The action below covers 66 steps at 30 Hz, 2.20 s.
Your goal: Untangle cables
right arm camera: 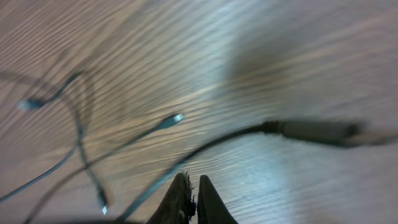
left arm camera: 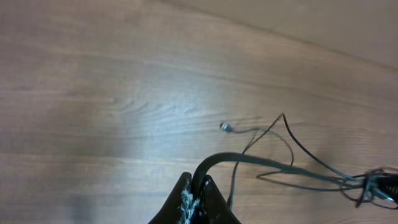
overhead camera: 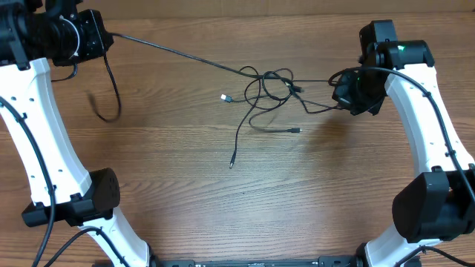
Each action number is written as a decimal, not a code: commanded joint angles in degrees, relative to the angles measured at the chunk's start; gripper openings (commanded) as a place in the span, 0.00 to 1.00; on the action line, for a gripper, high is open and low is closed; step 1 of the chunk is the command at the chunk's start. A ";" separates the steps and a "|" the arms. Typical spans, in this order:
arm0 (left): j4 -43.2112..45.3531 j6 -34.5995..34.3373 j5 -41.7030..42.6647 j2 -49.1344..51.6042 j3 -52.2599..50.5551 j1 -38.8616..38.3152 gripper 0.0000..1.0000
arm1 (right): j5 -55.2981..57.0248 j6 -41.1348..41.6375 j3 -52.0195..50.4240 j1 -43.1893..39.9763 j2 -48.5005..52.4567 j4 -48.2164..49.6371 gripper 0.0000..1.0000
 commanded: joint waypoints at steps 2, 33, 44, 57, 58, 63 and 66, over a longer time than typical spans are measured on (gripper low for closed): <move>0.26 2.14 1.99 -1.92 -5.77 -1.92 0.10 | -10.25 -9.46 0.68 2.05 -1.36 1.33 0.04; 22.21 3.34 14.38 -1.92 -38.66 -37.62 0.45 | -20.70 12.92 13.90 6.97 -4.96 6.40 0.04; 40.72 -19.74 0.39 -1.92 -50.90 -43.56 0.46 | -19.56 11.54 13.79 6.97 -4.92 3.89 0.04; 54.97 -25.94 -4.09 -1.92 -58.25 -46.66 0.04 | -17.79 10.27 13.73 6.97 -4.92 1.68 0.04; 55.34 -25.94 -4.09 -1.92 -58.25 -46.69 0.04 | -16.98 10.27 13.73 6.97 -4.92 1.27 0.04; 53.70 -22.67 -2.16 -4.20 -56.48 -44.85 0.04 | -6.25 10.27 13.62 6.88 -4.85 -3.17 0.04; 51.52 -19.30 0.66 -9.01 -56.02 -41.99 0.04 | -1.07 9.07 12.11 6.84 -4.85 -4.31 0.04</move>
